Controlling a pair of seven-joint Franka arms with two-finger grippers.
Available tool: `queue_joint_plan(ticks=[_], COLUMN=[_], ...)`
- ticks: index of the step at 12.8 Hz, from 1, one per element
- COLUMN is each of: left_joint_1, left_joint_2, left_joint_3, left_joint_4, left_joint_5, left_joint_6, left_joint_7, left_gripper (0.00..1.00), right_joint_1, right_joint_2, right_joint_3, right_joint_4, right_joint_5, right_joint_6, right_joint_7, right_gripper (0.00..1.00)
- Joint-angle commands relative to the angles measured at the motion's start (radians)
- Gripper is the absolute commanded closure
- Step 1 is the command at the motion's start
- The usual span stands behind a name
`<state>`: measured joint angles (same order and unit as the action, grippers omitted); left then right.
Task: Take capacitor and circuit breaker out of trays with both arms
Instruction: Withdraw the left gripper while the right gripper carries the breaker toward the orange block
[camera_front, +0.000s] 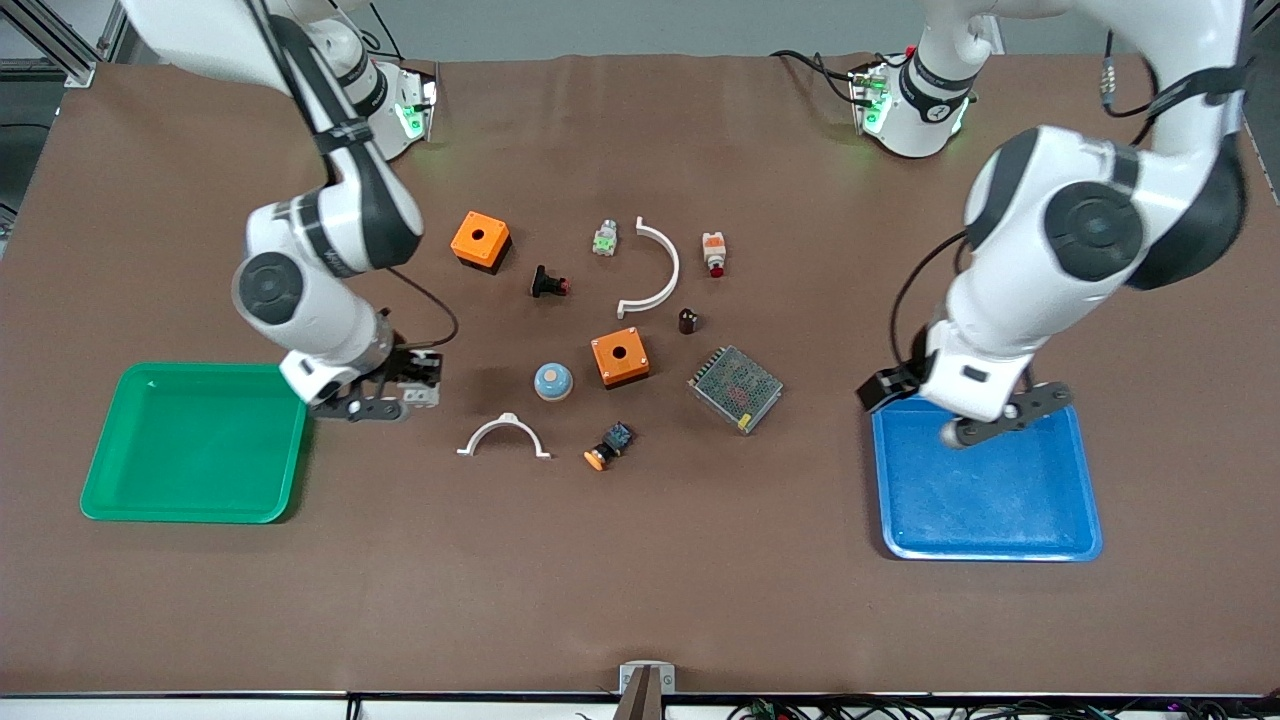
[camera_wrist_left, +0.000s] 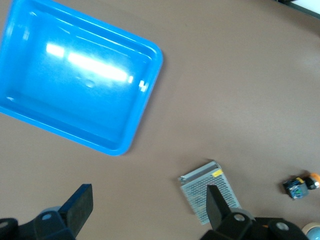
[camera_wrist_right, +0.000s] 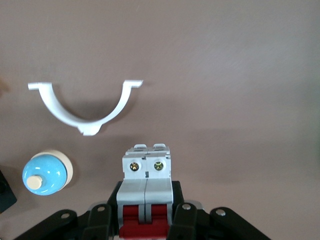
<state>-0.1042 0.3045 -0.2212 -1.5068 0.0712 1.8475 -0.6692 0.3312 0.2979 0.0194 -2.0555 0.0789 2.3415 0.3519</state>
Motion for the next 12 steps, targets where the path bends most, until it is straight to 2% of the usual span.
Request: queue_joint_plan(ticks=[1, 4, 7, 9, 12], left_joint_1=[0.096, 0.110, 0.115, 0.121, 0.124], left_joint_2=[-0.074, -0.151, -0.237, -0.284, -0.294], left_joint_3=[-0.023, -0.004, 0.069, 0.097, 0.114], left_joint_4=[-0.003, -0.004, -0.035, -0.047, -0.043], left_joint_5=[0.013, 0.015, 0.006, 0.004, -0.010], left_joint_6=[-0.062, -0.137, -0.185, -0.252, -0.289], left_joint_7=[0.171, 0.290, 0.437, 0.523, 0.539], left_gripper=[0.00, 0.00, 0.00, 0.00, 0.00], right_joint_1=[0.073, 0.117, 0.162, 0.199, 0.239], right_joint_2=[-0.040, -0.036, -0.037, -0.036, -0.034], right_joint_3=[-0.015, -0.015, -0.016, -0.016, -0.018], right_joint_4=[-0.116, -0.162, -0.244, -0.255, -0.256], right_joint_5=[0.016, 0.016, 0.016, 0.015, 0.013], right_joint_6=[0.120, 0.131, 0.228, 0.239, 0.240], right_joint_7=[0.064, 0.097, 0.146, 0.218, 0.266], right_gripper=[1.00, 1.00, 1.00, 1.00, 1.00])
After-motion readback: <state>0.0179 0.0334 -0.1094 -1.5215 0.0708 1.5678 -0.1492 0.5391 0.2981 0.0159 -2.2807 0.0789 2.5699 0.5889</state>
